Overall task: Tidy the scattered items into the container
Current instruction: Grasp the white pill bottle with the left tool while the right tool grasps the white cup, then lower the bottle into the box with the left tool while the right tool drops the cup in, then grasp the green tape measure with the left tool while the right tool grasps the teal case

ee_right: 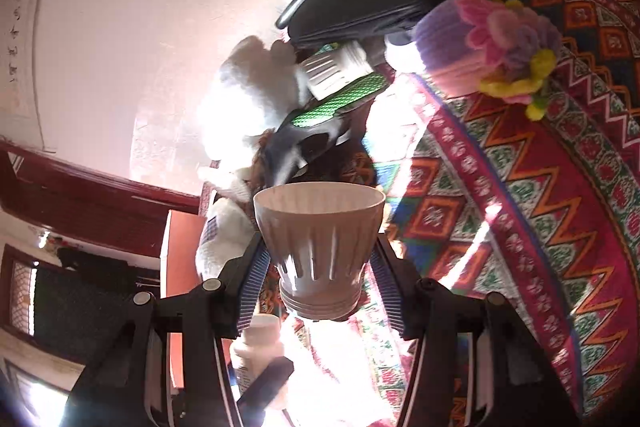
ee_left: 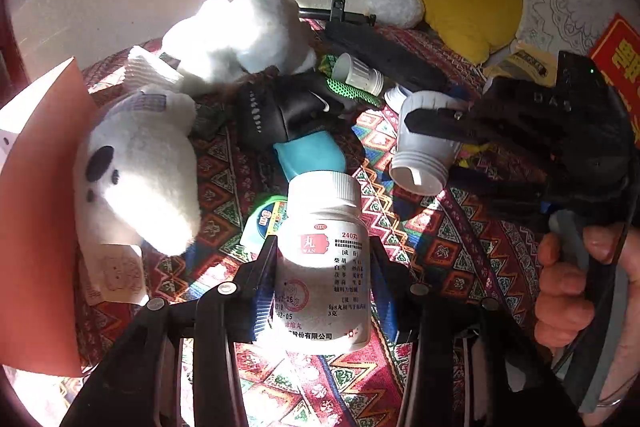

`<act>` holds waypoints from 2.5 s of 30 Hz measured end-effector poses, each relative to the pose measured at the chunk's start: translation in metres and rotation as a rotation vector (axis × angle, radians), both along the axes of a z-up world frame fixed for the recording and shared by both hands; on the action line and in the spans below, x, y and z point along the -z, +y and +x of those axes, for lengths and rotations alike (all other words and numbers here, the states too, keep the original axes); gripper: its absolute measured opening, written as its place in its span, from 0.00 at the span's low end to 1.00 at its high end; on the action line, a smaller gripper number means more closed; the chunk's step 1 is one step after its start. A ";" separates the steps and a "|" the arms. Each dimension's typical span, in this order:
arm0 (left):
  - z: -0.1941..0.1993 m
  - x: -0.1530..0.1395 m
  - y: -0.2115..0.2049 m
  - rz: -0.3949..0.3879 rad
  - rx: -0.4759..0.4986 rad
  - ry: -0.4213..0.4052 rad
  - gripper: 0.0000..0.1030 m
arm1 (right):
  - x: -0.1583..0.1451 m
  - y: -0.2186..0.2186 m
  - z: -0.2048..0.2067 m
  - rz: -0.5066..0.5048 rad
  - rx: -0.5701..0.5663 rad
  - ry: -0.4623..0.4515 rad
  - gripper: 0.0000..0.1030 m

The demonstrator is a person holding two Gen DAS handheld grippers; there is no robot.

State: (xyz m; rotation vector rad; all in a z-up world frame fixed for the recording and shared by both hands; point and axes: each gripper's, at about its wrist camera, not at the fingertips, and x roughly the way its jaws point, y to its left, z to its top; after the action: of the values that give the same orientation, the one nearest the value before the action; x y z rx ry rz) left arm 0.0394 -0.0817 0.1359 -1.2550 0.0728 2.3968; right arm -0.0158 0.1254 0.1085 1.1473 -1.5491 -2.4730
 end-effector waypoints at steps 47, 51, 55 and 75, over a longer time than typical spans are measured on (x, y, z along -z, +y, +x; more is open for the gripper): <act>-0.045 0.003 -0.083 0.060 -0.209 -0.013 0.78 | -0.049 -0.081 -0.031 0.157 -0.110 0.033 0.84; -0.035 0.032 -0.026 -0.043 -0.086 -0.045 0.78 | -0.004 -0.053 -0.037 0.061 -0.080 -0.091 0.80; -0.033 0.057 0.006 -0.101 0.001 -0.070 0.78 | 0.019 -0.038 -0.043 0.108 -0.055 -0.182 0.78; -0.075 0.104 0.030 -0.204 0.037 -0.050 0.53 | 0.050 -0.052 -0.092 0.284 -0.250 -0.181 0.64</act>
State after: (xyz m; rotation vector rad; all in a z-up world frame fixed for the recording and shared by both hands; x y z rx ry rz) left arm -0.0354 -0.0520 0.0322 -1.3901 0.3304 2.3728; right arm -0.1079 0.0736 0.0585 1.5357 -1.0236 -2.5304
